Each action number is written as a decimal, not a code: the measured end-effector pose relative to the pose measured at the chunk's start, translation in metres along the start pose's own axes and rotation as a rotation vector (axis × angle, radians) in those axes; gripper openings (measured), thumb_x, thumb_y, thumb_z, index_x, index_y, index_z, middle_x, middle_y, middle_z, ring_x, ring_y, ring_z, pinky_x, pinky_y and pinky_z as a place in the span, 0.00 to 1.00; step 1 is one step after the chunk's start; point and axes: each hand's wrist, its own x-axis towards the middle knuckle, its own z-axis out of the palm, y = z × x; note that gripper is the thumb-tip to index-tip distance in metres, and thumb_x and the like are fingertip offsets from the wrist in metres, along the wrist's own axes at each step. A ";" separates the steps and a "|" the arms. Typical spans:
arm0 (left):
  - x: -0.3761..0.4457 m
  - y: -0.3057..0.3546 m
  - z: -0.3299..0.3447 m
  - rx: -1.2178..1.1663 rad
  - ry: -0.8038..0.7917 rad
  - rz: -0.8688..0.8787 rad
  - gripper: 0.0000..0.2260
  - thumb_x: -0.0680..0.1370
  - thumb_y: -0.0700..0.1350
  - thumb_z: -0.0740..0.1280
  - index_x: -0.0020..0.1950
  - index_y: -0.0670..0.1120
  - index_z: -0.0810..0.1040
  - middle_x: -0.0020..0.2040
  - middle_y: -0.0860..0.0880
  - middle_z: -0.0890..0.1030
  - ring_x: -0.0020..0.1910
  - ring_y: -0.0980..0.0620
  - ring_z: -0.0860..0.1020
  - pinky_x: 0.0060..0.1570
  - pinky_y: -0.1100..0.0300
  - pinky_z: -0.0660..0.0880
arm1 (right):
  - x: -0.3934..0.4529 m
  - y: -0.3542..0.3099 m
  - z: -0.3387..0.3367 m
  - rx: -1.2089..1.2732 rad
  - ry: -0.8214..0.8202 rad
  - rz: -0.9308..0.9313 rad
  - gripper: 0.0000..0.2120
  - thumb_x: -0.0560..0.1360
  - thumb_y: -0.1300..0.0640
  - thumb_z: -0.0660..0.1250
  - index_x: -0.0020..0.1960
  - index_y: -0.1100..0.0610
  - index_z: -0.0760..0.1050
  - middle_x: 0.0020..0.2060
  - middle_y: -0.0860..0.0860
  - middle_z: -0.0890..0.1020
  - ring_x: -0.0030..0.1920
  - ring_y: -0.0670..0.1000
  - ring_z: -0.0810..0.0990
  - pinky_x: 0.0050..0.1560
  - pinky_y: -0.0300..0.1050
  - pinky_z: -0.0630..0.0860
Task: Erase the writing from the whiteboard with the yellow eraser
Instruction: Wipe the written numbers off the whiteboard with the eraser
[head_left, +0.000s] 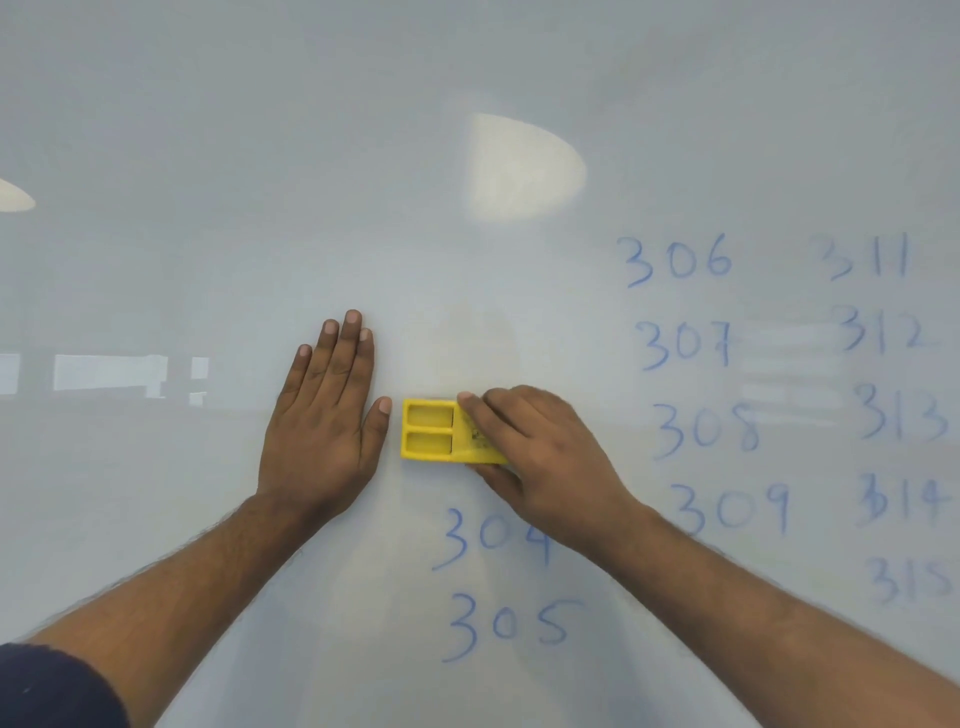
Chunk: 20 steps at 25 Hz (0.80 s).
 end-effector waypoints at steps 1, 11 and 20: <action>-0.001 0.000 0.000 0.001 -0.004 0.000 0.28 0.84 0.51 0.51 0.82 0.41 0.53 0.83 0.45 0.53 0.82 0.48 0.49 0.80 0.49 0.48 | -0.008 0.000 -0.001 -0.006 -0.022 -0.032 0.23 0.80 0.51 0.65 0.69 0.64 0.71 0.55 0.58 0.78 0.52 0.60 0.77 0.54 0.55 0.74; -0.012 0.006 0.003 -0.010 -0.005 -0.038 0.28 0.84 0.51 0.50 0.82 0.42 0.53 0.83 0.46 0.52 0.82 0.48 0.49 0.80 0.48 0.48 | 0.008 0.023 -0.016 -0.021 0.108 0.139 0.24 0.78 0.51 0.67 0.68 0.64 0.72 0.54 0.58 0.78 0.51 0.60 0.76 0.52 0.52 0.73; -0.020 0.010 0.002 -0.030 -0.014 -0.052 0.28 0.84 0.51 0.50 0.82 0.41 0.52 0.83 0.45 0.51 0.82 0.47 0.49 0.80 0.48 0.47 | -0.045 0.013 -0.017 -0.063 -0.052 -0.044 0.23 0.77 0.52 0.69 0.68 0.63 0.72 0.54 0.57 0.79 0.52 0.60 0.78 0.53 0.54 0.74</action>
